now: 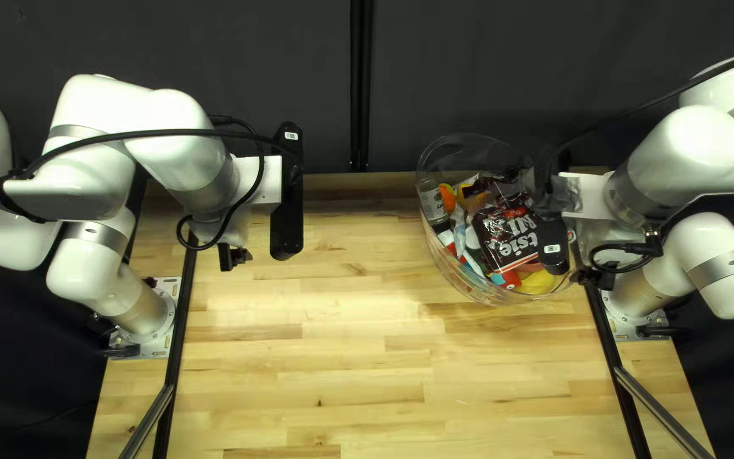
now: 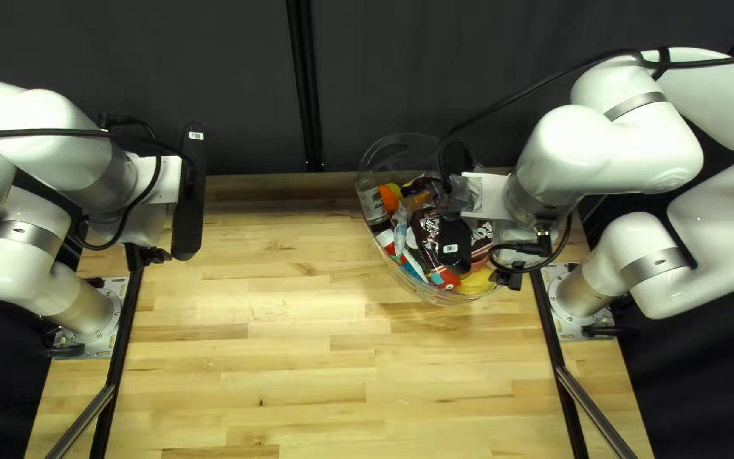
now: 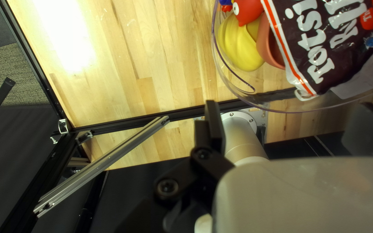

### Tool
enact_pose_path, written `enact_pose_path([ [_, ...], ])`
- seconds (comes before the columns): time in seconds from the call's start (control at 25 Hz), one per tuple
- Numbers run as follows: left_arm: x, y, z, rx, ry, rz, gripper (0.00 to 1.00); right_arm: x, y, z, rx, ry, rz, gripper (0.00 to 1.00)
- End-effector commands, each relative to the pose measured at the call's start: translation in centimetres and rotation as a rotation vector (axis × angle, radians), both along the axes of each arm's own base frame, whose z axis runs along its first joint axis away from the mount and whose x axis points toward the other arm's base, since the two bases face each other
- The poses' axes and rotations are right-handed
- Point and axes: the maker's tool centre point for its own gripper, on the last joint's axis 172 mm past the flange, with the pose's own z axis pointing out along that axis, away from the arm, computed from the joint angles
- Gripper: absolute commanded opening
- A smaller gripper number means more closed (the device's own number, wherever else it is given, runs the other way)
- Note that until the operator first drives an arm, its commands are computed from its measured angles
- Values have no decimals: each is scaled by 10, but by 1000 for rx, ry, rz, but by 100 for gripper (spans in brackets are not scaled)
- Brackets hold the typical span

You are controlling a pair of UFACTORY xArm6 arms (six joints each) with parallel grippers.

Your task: Pick up trash and place into trash bin

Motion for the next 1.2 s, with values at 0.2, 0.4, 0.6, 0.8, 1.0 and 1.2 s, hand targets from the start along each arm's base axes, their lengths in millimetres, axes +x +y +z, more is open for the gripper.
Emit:
enact_pose_path([
  [0.2, 0, 0, 0, 0, 0, 0, 100, -2, -1, 2, -25, 5, -11, 100],
  [0.4, 0, 0, 0, 0, 0, 0, 100, -2, -2, 1, -26, 5, -12, 100],
  [0.6, 0, 0, 0, 0, 0, 0, 100, -2, -2, 1, -26, 5, -12, 100],
  [0.8, 0, 0, 0, 0, 0, 0, 100, -2, -2, 1, -26, 5, -12, 100],
  [1.0, 0, 0, 0, 0, 0, 0, 100, -2, -2, 1, -26, 5, -12, 100],
  [1.2, 0, 0, 0, 0, 0, 0, 100, -2, -2, 1, -26, 5, -12, 100],
])
